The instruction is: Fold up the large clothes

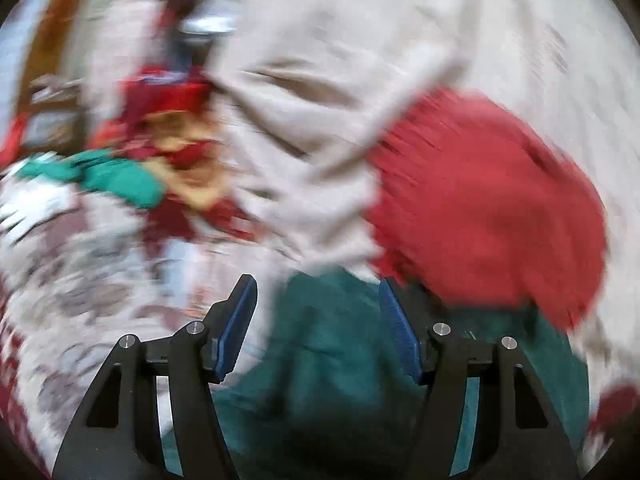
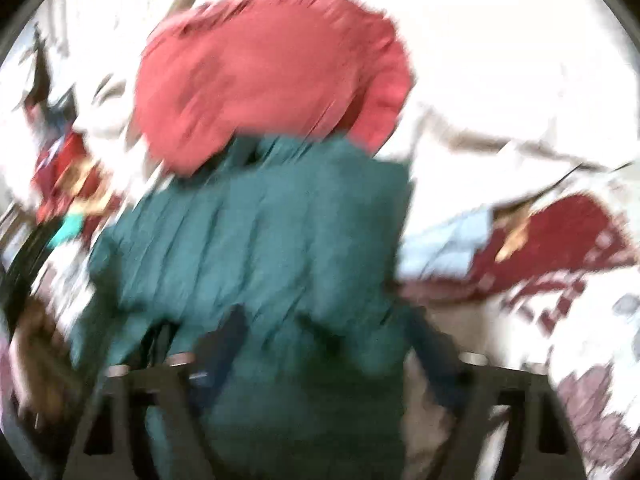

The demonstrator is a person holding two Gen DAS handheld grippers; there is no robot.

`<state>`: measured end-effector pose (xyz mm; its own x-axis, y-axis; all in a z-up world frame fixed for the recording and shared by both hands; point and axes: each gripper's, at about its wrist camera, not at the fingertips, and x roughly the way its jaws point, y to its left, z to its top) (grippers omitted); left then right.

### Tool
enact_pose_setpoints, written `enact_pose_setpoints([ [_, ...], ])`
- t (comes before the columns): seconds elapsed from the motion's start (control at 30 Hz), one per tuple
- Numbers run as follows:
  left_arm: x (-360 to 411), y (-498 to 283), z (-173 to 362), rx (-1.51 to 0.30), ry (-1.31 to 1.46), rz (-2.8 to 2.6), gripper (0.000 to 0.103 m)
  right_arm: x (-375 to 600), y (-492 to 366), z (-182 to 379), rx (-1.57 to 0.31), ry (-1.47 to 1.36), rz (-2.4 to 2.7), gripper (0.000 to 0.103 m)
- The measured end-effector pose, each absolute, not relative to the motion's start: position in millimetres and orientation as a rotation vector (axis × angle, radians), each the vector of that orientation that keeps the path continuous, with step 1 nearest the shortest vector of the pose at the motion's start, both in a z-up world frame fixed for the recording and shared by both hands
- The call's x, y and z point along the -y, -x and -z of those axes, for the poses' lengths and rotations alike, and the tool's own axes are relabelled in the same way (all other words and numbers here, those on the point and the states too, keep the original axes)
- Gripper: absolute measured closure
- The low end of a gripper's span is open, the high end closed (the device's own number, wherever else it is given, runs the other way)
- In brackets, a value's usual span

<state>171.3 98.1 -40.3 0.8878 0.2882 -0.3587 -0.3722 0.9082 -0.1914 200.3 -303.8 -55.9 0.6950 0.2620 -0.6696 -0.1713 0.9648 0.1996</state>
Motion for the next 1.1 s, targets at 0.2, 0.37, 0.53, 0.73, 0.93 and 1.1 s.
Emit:
enact_pose_setpoints([
  [0.2, -94.7, -246.1, 107.1, -0.773, 0.175, -0.355, 0.059, 280.8, -255.3, 95.5, -0.873, -0.125, -0.277, 0.065],
  [0.37, -101.2, -243.4, 100.8, -0.745, 0.203, -0.379, 0.059, 282.4, -267.7, 101.3, -0.942, -0.155, -0.266, 0.065],
  [0.53, -91.6, -238.1, 99.2, -0.75, 0.221, -0.389, 0.059, 275.9, -273.9, 42.9, -0.654, -0.186, -0.269, 0.065],
  [0.73, -85.3, -241.5, 104.6, -0.77, 0.195, -0.388, 0.059, 257.6, -320.9, 108.5, -0.816, -0.163, -0.22, 0.064],
  [0.93, -88.4, -244.0, 106.8, -0.781, 0.217, -0.367, 0.053, 257.7, -322.3, 105.6, -0.818, -0.161, -0.251, 0.057],
  [1.1, -78.2, -206.9, 56.8, -0.505, 0.205, -0.354, 0.054, 253.4, -283.1, 53.7, -0.719, -0.138, -0.225, 0.057],
])
